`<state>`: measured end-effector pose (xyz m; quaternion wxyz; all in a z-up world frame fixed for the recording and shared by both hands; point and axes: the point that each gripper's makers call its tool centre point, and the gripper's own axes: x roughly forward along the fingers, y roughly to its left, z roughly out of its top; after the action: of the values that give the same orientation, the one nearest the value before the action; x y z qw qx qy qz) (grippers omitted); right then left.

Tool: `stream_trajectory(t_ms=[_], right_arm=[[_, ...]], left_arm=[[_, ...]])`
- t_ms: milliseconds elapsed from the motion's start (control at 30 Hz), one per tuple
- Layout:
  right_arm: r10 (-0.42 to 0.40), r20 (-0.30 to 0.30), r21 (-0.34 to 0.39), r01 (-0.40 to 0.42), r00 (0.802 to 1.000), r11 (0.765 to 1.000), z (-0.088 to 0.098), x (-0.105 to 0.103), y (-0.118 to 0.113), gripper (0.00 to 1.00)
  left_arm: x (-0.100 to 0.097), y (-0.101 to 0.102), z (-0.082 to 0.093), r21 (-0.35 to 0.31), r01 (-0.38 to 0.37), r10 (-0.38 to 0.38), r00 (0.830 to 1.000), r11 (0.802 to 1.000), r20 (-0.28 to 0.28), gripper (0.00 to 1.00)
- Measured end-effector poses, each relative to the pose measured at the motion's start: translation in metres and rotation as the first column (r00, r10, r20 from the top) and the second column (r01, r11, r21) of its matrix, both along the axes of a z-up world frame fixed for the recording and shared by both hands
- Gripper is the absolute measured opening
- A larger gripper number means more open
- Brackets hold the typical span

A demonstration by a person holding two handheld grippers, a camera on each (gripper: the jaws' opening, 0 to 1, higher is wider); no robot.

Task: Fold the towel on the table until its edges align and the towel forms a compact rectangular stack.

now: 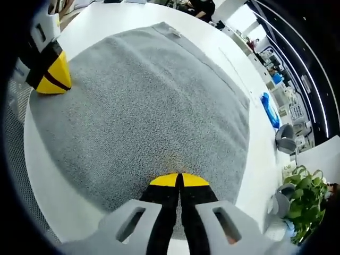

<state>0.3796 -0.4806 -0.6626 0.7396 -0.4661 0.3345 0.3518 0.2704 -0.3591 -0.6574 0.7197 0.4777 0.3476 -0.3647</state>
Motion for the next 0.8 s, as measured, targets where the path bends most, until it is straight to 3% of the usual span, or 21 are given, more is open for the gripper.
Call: stream_trajectory(t_ms=[567, 800], right_arm=[[-0.023, 0.046, 0.045, 0.021, 0.999, 0.999, 0.001, -0.013, -0.006, 0.0], [-0.041, 0.032, 0.061, 0.039, 0.999, 0.997, 0.002, -0.014, -0.007, 0.0]], left_arm=[[0.0, 0.0, -0.001, -0.019, -0.012, 0.012, 1.0, 1.0, -0.008, 0.01], [0.002, 0.002, 0.0, -0.084, -0.091, 0.087, 0.995, 0.992, -0.047, 0.01]])
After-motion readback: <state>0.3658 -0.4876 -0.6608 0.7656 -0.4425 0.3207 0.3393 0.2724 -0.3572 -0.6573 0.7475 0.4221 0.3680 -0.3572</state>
